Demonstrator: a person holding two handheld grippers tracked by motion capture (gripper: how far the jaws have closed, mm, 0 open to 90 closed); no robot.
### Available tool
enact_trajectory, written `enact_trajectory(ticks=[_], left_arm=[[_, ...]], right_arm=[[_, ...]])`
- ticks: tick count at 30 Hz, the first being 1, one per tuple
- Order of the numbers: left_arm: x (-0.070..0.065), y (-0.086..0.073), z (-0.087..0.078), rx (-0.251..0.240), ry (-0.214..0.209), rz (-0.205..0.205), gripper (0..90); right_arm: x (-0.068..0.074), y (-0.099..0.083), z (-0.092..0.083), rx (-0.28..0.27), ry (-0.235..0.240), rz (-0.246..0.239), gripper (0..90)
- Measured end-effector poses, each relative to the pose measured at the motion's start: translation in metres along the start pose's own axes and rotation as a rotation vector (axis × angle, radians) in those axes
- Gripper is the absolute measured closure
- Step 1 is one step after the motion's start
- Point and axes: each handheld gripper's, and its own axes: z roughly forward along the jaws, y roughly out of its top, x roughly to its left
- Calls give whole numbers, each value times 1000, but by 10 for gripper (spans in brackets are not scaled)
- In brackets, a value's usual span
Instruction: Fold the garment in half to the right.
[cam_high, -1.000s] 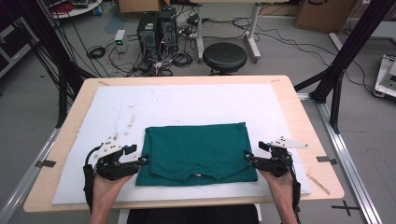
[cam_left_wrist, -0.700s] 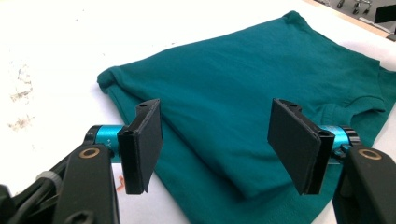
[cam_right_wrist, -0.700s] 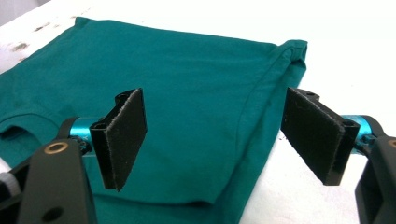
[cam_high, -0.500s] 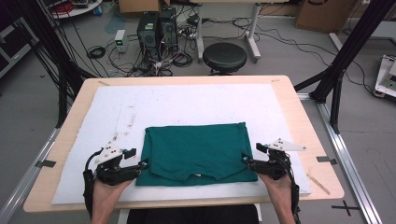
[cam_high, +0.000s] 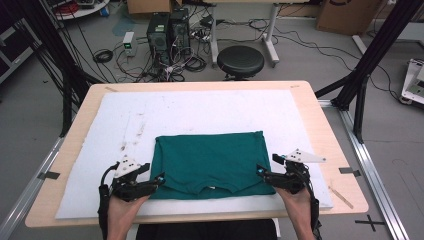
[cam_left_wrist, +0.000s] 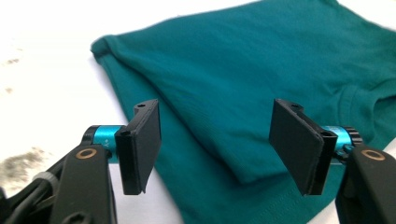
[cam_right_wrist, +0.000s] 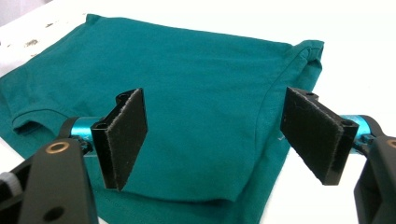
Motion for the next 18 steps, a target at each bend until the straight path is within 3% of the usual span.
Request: enact_trajectory(ticks=[4, 7, 10, 13, 18], left_arm=[[-9, -8, 5, 35, 4, 18, 432], [-12, -13, 9, 51, 5, -1, 478], [-14, -16, 14, 78, 11, 7, 555], [-14, -19, 15, 92, 18, 15, 655], [-13, -22, 11, 73, 6, 8, 876]], right_arm=[[1, -1, -2, 1, 1, -1, 237], [1, -1, -2, 1, -1, -1, 237], [2, -1, -1, 5, 1, 1, 239], [3, -2, 1, 12, 6, -1, 241], [3, -3, 3, 24, 4, 2, 244]])
